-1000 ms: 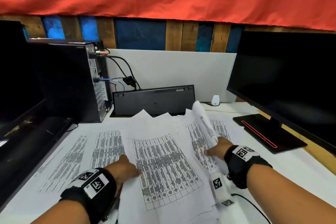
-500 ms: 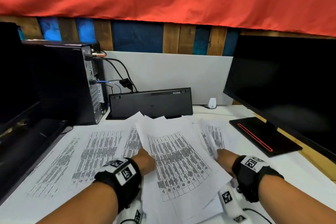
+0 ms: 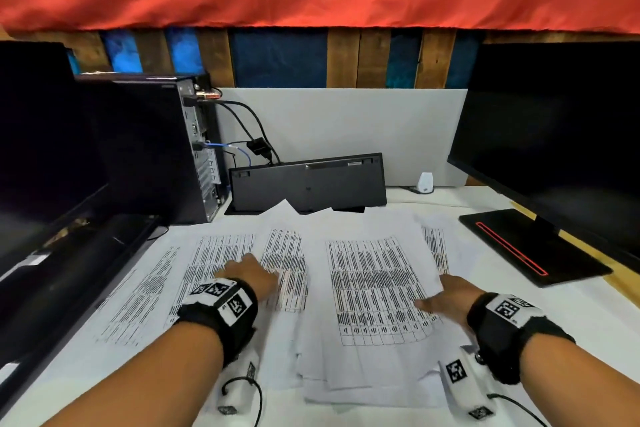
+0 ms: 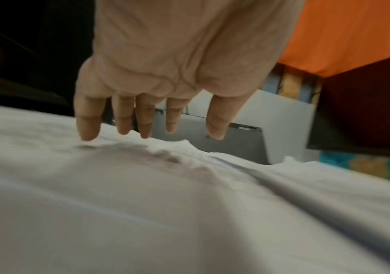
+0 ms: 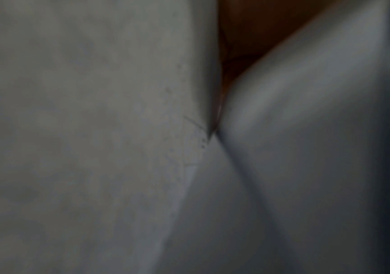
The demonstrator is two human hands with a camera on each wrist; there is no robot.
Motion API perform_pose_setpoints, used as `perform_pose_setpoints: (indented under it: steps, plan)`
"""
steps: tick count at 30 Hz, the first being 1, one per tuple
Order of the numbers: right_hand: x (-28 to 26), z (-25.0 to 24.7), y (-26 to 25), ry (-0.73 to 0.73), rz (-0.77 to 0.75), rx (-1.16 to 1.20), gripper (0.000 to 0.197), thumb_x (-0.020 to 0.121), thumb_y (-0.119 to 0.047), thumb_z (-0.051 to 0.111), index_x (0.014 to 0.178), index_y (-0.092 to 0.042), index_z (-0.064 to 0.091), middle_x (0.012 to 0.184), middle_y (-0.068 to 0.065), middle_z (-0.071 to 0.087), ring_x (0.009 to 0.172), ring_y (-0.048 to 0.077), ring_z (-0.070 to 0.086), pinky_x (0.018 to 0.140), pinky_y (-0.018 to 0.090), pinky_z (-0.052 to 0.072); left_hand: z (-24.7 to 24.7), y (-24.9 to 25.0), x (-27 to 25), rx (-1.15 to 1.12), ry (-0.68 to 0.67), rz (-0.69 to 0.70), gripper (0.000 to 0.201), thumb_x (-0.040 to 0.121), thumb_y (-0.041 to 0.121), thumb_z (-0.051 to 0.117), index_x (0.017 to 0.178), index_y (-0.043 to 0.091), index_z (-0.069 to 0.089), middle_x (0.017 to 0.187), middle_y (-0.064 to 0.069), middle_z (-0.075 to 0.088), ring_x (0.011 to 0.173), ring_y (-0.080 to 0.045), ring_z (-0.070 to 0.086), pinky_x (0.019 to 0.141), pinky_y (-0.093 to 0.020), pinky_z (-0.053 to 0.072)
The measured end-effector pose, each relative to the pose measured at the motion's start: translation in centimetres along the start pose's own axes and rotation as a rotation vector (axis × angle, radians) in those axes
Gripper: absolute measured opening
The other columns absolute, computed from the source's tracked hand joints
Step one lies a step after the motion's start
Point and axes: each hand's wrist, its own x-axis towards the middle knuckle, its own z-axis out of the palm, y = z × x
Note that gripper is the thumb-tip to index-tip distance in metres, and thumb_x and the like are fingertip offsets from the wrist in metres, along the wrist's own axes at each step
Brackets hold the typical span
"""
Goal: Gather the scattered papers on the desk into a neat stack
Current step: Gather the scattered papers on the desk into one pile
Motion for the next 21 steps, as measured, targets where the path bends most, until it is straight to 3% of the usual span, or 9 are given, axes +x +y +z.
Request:
perform_pose_setpoints:
  steps: [2,5,7,9,11,13,16,19,21]
  plan:
    - [0.4,0.2,0.1,0.001,0.005,-0.030,0.083,0.073,-0.041,0.076,0.139,-0.005,0.041,0.141,0.011,0.049,0.126,0.027,0.050,0.103,0.032,0.041,-0.4,-1.8,0.9,0.014,0.010,-0.043,0.056,0.089,0.039,0.052,0.133,0.007,0.043,0.140,-0.016,0.049,0.127,-0.034,0.049,0.106,-0.039,0.041]
    - [-0.5,0.1,-0.8,0.012,0.032,-0.026,0.074,0.090,-0.049,0.053,0.145,-0.005,0.031,0.148,0.012,0.039,0.133,0.029,0.041,0.103,0.031,0.036,-0.1,-2.5,1.4,0.004,-0.050,0.031,0.038,0.096,0.014,0.045,0.130,-0.002,0.053,0.133,-0.018,0.056,0.123,-0.032,0.055,0.094,-0.030,0.045]
    - [-0.9,-0.1,-1.4,0.028,0.058,-0.036,0.071,0.096,-0.051,0.037,0.147,-0.003,0.024,0.154,0.013,0.029,0.140,0.028,0.032,0.107,0.031,0.030,0.3,-2.0,1.3,0.015,-0.115,0.083,0.036,0.097,0.011,0.045,0.128,-0.006,0.056,0.131,-0.018,0.059,0.122,-0.030,0.056,0.079,-0.027,0.045]
    - [-0.9,-0.2,-1.4,0.053,0.053,-0.018,0.067,0.099,-0.046,0.032,0.146,0.000,0.026,0.154,0.015,0.028,0.140,0.027,0.031,0.108,0.028,0.027,0.6,-0.9,0.9,0.022,-0.149,0.121,0.038,0.095,0.015,0.049,0.127,-0.004,0.057,0.130,-0.017,0.060,0.121,-0.030,0.057,0.069,-0.022,0.043]
    - [-1.4,-0.1,-1.2,0.064,0.034,-0.040,0.056,0.099,-0.038,0.039,0.142,-0.002,0.034,0.148,0.014,0.039,0.134,0.026,0.040,0.099,0.025,0.033,0.8,-0.2,0.5,0.046,-0.123,0.066,0.047,0.089,0.028,0.056,0.130,0.005,0.053,0.134,-0.014,0.056,0.124,-0.031,0.053,0.085,-0.028,0.047]
    - [-1.2,0.0,-0.4,0.057,0.026,-0.018,0.049,0.097,-0.029,0.050,0.137,-0.002,0.042,0.140,0.013,0.049,0.126,0.027,0.048,0.089,0.022,0.035,0.8,-0.1,0.2,0.082,-0.042,-0.023,0.065,0.079,0.044,0.064,0.133,0.012,0.043,0.138,-0.013,0.047,0.129,-0.034,0.044,0.102,-0.042,0.040]
    - [-1.6,-0.1,-0.3,0.033,0.029,-0.008,0.064,0.095,-0.033,0.053,0.144,0.000,0.029,0.150,0.013,0.037,0.136,0.027,0.038,0.101,0.025,0.033,0.2,0.1,-0.3,-0.024,-0.005,-0.050,0.079,0.075,0.047,0.074,0.135,0.008,0.039,0.139,-0.015,0.047,0.128,-0.033,0.048,0.105,-0.038,0.044]
    - [-1.6,-0.2,-0.7,0.007,0.013,0.002,0.074,0.095,-0.044,0.048,0.148,0.000,0.021,0.154,0.010,0.028,0.142,0.026,0.028,0.110,0.026,0.025,-0.5,0.5,-0.8,-0.125,-0.061,-0.022,0.067,0.091,0.042,0.062,0.139,0.000,0.043,0.142,-0.013,0.050,0.131,-0.027,0.049,0.106,-0.028,0.042]
    - [-2.2,-0.2,-1.0,0.014,0.000,0.012,0.075,0.094,-0.047,0.047,0.148,-0.001,0.021,0.154,0.010,0.027,0.142,0.027,0.028,0.111,0.029,0.025,-0.8,0.9,-1.0,-0.186,-0.112,-0.001,0.059,0.094,0.035,0.060,0.137,-0.002,0.043,0.140,-0.015,0.051,0.127,-0.028,0.052,0.098,-0.027,0.043]
